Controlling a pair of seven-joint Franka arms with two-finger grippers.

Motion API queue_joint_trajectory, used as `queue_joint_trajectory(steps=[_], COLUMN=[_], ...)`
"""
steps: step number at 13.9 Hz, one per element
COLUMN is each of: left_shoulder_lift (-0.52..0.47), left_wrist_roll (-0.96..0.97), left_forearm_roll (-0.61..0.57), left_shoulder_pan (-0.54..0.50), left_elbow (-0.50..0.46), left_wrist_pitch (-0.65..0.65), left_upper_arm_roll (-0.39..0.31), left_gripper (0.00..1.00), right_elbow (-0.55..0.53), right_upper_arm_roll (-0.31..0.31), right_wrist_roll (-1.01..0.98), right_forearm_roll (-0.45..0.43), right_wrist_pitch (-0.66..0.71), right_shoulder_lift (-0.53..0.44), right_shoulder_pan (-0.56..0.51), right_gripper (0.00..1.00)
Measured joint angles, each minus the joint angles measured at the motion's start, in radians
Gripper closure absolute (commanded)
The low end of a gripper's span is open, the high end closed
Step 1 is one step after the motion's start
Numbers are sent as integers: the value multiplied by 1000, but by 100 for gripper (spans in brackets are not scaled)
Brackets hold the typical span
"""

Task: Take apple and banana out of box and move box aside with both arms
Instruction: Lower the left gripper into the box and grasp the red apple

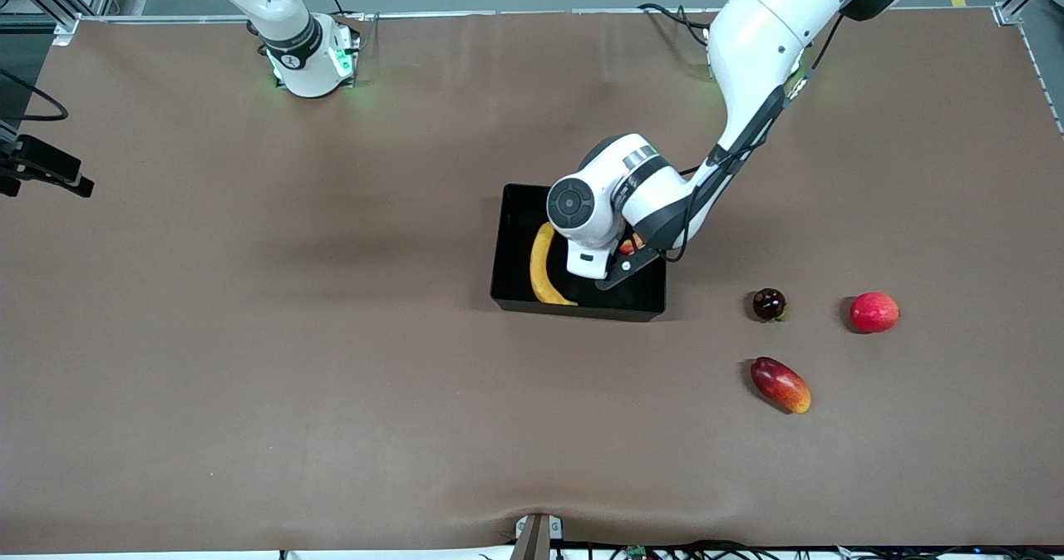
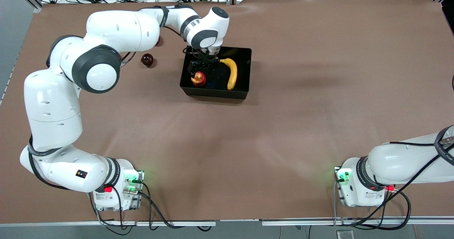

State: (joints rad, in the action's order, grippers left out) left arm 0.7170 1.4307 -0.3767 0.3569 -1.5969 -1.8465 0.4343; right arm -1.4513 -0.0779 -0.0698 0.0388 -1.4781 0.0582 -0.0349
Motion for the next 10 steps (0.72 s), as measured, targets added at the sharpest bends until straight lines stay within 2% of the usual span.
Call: queue_joint_trajectory(steps=[5, 6, 7, 9, 10], left_shoulder_lift=[19, 23, 23, 18, 13], left_wrist_roll=[5, 5, 5, 6, 6], left_forearm_roll=[-1, -5, -6, -8, -8], left_shoulder_pan=[0, 0, 0, 0, 0], left_elbow=[-7, -8, -10, -9, -7], left_wrist_pitch=[-15, -15, -15, -3, 2], left_upper_arm_roll=[-1, -2, -3, -3, -2], left_gripper=[0, 21, 48, 94, 100], right_elbow=[0, 0, 0, 0, 0], right_upper_arm_roll=[0, -1, -1, -2, -2], right_wrist_roll=[0, 0, 0, 0, 0], right_forearm_roll=[0, 0, 0, 0, 0], right_wrist_pitch=[0, 0, 0, 0, 0], right_shoulder_lift=[0, 0, 0, 0, 0], right_shoulder_pan=[0, -1, -1, -2, -3], right_gripper=[0, 0, 0, 0, 0])
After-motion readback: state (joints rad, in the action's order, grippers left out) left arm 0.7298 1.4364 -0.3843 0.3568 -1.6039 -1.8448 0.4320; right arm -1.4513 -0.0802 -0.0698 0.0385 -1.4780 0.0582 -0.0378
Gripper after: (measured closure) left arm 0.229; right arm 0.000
